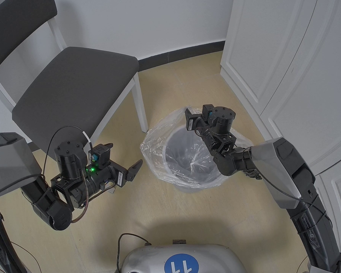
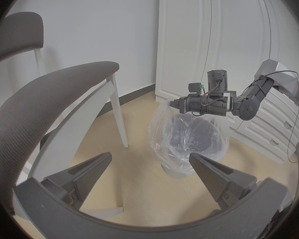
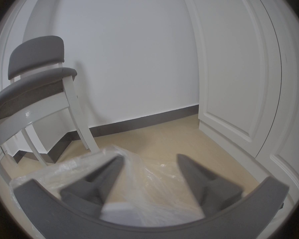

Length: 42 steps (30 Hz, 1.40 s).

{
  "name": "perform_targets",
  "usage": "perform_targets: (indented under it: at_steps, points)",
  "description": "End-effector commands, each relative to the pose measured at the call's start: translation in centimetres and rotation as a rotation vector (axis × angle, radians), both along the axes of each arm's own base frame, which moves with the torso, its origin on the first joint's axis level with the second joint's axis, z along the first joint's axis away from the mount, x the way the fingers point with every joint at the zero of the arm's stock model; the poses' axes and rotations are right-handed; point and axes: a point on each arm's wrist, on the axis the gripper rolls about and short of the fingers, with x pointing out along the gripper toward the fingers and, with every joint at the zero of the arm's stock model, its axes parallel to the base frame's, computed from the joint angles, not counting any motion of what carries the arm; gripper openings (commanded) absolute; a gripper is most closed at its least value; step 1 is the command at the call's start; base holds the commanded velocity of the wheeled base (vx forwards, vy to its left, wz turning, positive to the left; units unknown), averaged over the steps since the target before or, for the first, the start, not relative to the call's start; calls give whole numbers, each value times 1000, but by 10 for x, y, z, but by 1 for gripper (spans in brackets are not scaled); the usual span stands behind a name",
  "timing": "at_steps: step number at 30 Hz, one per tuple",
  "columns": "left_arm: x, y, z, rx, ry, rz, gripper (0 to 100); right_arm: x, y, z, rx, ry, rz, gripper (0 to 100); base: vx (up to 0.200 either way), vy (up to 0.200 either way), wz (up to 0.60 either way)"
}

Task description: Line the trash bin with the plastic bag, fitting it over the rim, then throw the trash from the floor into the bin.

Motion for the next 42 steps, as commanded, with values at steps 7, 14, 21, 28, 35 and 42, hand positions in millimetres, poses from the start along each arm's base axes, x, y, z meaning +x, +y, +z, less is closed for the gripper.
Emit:
perform_targets:
  at_steps: [7,14,21,28,35,42]
  points:
    - [-2,-4,-2,4,7,-12,100,-8,-11,29,-38,-43,-15,100,0,0,0]
    - [-5,-6,-4,7,14,-22,100,-51,-17,54,-119,101,32,100,0,0,0]
    - [-7,-6,-6,12,22,-25,100,-87,-42,60,-222,193,77,100,0,0,0]
    - [-13,-14,-5,1,2,-52,100,-131,-74,64,-281,337,-65,100,0,0,0]
    - [-15,-23,-3,-16,-8,-81,100,-169,-85,65,-104,431,-80,100,0,0,0]
    - [11,-54,30,-116,-28,-53,100,-165,-83,60,22,470,-112,100,0,0,0]
